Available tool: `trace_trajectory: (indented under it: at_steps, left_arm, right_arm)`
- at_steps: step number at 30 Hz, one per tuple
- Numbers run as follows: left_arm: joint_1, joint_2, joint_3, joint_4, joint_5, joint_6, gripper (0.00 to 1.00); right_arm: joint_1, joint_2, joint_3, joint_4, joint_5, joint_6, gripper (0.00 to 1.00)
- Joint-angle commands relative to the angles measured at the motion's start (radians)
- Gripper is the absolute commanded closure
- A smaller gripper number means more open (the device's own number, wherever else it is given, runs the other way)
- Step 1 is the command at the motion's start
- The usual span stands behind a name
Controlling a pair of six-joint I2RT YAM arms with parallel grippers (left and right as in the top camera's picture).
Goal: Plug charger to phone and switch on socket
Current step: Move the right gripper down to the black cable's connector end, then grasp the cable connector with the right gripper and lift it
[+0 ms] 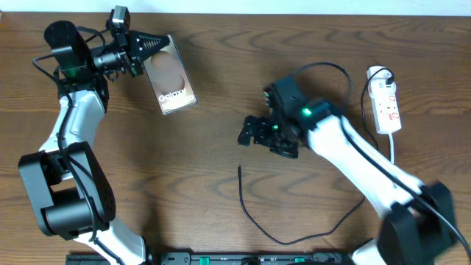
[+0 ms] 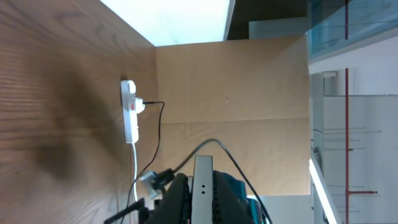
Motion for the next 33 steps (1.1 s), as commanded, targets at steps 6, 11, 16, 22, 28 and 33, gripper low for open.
trace_trajectory:
  at_steps: [6, 11, 16, 22, 28, 33]
  left_arm:
    - [0.041, -0.027, 0.023, 0.005, 0.014, 0.002, 0.93]
    - [0.043, -0.027, 0.023, 0.005, 0.021, 0.002, 0.93]
    - [0.043, -0.027, 0.023, 0.005, 0.019, 0.002, 0.93]
    - [0.043, -0.027, 0.023, 0.005, 0.02, 0.002, 0.93]
    - [0.043, -0.027, 0.023, 0.005, 0.02, 0.002, 0.93]
    - [0.043, -0.027, 0.023, 0.005, 0.02, 0.002, 0.93]
  right_arm:
    - [0.076, 0.243, 0.172, -0.166, 0.094, -0.083, 0.02]
    - [0.1, 0.287, 0.172, -0.163, 0.097, -0.075, 0.02]
    - [0.125, 0.289, 0.172, -0.173, 0.109, -0.075, 0.02]
    - [0.172, 0.289, 0.167, -0.172, 0.136, -0.046, 0.03]
    - [0.23, 0.29, 0.131, -0.121, 0.212, 0.045, 0.01]
    - [0.258, 0.3, 0.111, -0.078, 0.26, 0.093, 0.09]
